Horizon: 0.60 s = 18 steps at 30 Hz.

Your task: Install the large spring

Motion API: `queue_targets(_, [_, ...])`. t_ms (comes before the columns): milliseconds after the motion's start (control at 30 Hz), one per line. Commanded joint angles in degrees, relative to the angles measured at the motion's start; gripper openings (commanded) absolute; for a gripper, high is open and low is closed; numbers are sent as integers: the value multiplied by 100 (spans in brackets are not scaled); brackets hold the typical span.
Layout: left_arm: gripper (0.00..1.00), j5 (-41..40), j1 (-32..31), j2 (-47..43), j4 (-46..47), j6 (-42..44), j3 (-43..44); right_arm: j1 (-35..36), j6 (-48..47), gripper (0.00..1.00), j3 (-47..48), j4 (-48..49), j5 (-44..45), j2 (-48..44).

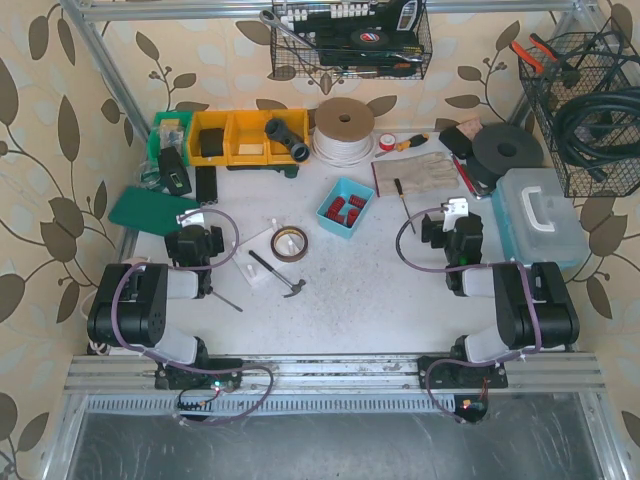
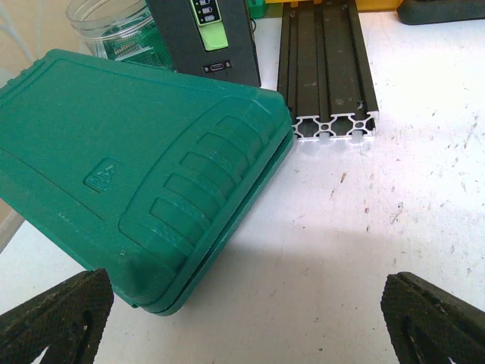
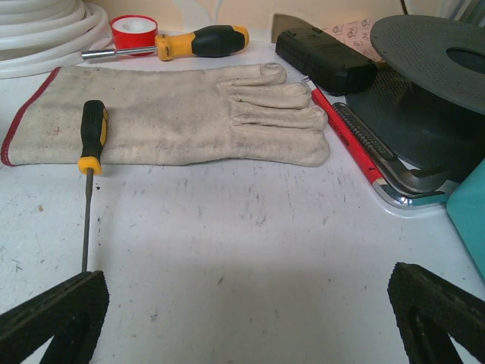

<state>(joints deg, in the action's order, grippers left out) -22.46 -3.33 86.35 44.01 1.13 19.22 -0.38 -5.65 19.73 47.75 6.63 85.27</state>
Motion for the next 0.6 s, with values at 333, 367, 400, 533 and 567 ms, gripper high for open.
queue_targets(333, [98, -75, 29, -116, 168, -78, 92, 30, -48, 100, 104, 45, 13, 54])
queue_targets(367, [98, -72, 29, -122, 167, -77, 89, 30, -31, 100, 93, 93, 11, 30])
queue_targets(400, [99, -74, 33, -118, 174, -77, 86, 29, -45, 100, 150, -46, 15, -77])
queue_targets(533, [99, -26, 33, -309, 79, -48, 54, 36, -61, 100, 853, -2100, -435, -1108])
queue_targets(567, [98, 66, 33, -522, 27, 11, 39, 30, 81, 100, 936, -2343, -505, -1286])
